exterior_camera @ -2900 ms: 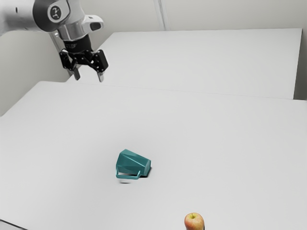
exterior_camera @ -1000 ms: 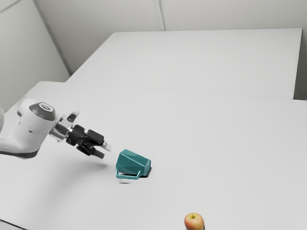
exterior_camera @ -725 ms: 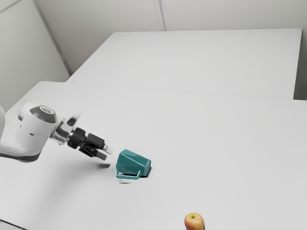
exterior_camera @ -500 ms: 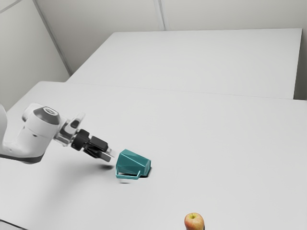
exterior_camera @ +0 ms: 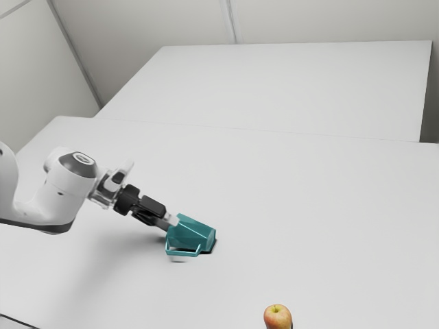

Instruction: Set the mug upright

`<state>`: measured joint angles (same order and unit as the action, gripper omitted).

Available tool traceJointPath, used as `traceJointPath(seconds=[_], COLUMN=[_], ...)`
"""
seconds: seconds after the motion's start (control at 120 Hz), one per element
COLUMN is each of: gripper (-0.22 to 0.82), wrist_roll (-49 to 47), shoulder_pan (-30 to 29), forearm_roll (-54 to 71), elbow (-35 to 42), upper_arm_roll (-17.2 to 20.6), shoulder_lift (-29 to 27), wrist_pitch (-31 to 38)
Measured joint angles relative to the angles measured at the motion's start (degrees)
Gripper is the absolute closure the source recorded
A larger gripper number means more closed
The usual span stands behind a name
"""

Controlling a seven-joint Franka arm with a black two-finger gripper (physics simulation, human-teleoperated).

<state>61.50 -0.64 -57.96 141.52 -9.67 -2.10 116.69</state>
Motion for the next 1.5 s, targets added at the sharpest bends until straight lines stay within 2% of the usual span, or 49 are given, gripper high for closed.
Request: traceJointPath(seconds=[0.483,0.633,0.767,1.183,1.367,1.5], gripper=[0.02,0.05,0.15,0.64,0.74,0.76], wrist_roll=[-0.2,-0.3,-0.3,-0.3,-0.1,-0.1], shoulder_pan=[3.2,3.7,4.0,4.2,4.6,6.1], forearm_roll=[-0.2,-0.3,-0.9,-1.2,-1.1,-1.1], elbow=[0.0,0.0,0.0,0.0,0.0,-0.1], upper_arm_roll=[0.0,0.1,0.1,0.1,0.1,0.1], shoulder_lift=[0.6,0.9,1.0,0.5,-0.7,-2.7], wrist_pitch=[0.6,0.8,0.9,1.5,1.7,1.8])
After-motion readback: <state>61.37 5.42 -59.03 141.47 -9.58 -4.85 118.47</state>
